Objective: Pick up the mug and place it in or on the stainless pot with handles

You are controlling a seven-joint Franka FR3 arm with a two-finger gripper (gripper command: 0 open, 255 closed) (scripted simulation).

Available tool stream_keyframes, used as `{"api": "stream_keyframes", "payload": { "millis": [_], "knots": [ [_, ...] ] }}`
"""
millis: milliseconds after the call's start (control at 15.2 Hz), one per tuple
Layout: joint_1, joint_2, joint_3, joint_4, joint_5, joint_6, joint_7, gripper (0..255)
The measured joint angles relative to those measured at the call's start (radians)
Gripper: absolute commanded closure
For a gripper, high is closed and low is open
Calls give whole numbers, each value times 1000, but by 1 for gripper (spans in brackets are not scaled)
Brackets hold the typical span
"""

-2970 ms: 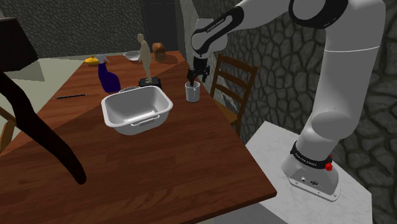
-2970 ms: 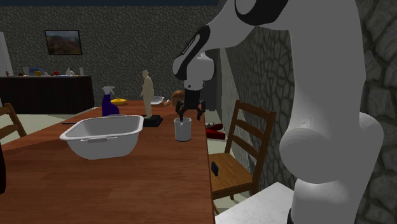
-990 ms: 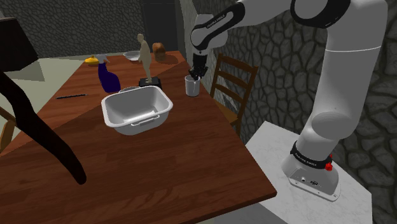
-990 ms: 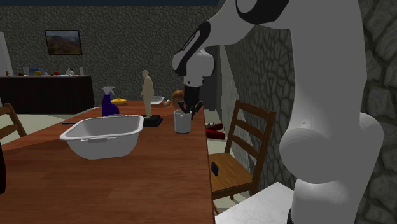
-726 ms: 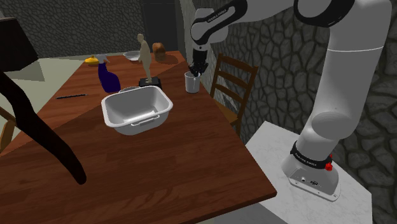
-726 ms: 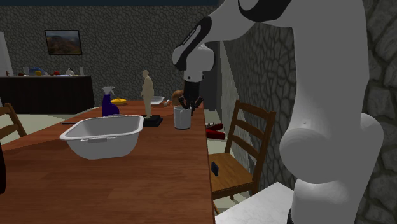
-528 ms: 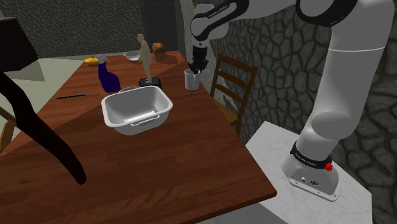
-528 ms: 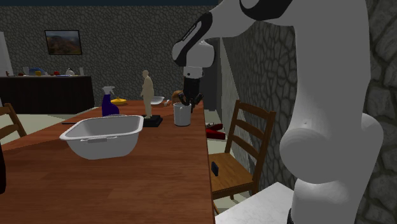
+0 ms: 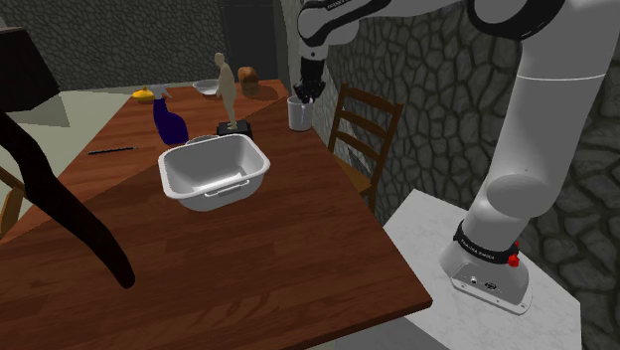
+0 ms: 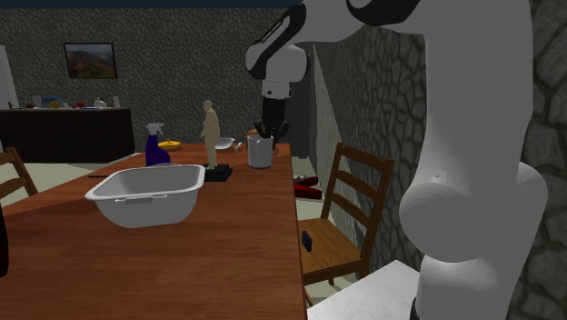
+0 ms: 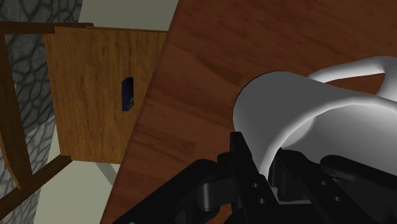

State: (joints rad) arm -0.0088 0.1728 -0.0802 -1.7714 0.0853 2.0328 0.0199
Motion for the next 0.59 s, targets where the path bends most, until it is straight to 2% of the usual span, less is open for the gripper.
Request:
{"api": "stream_keyframes", "payload": {
  "millis": [594],
  "knots": [
    [0,-13,-1,102,-5,-115,10,255]
  ]
}}
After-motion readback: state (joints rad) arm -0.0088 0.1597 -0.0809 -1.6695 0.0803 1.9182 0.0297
